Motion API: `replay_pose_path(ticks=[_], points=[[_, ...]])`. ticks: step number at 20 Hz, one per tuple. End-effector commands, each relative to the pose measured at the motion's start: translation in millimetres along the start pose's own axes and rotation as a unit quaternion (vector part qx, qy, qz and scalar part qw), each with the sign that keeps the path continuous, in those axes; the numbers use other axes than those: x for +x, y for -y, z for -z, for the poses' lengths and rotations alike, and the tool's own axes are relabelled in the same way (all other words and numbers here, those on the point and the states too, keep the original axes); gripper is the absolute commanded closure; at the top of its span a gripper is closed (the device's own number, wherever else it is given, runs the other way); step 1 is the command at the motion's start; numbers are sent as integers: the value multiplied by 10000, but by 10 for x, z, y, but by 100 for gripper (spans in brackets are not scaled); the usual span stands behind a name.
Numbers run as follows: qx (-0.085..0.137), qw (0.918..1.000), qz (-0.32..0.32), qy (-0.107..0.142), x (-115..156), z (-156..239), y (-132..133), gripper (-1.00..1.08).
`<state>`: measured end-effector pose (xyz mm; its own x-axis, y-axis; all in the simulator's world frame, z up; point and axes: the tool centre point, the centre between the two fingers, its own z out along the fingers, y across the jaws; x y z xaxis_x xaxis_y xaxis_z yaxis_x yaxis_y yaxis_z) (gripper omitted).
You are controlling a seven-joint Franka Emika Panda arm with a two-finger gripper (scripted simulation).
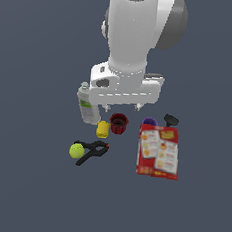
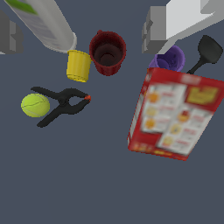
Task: Pick up a designated object from a clutter of objects.
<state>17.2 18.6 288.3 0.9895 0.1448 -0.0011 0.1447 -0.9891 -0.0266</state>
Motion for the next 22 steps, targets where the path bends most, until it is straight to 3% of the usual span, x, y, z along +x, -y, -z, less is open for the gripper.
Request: replay_pose_path(ticks=[1, 12, 22], points=[[-2, 9999, 144, -1, 50, -95, -104, -92], [-30, 9949, 1011, -13, 271, -691, -740, -92], [-77, 9831, 1831, -4, 340, -1309, -1360, -92]])
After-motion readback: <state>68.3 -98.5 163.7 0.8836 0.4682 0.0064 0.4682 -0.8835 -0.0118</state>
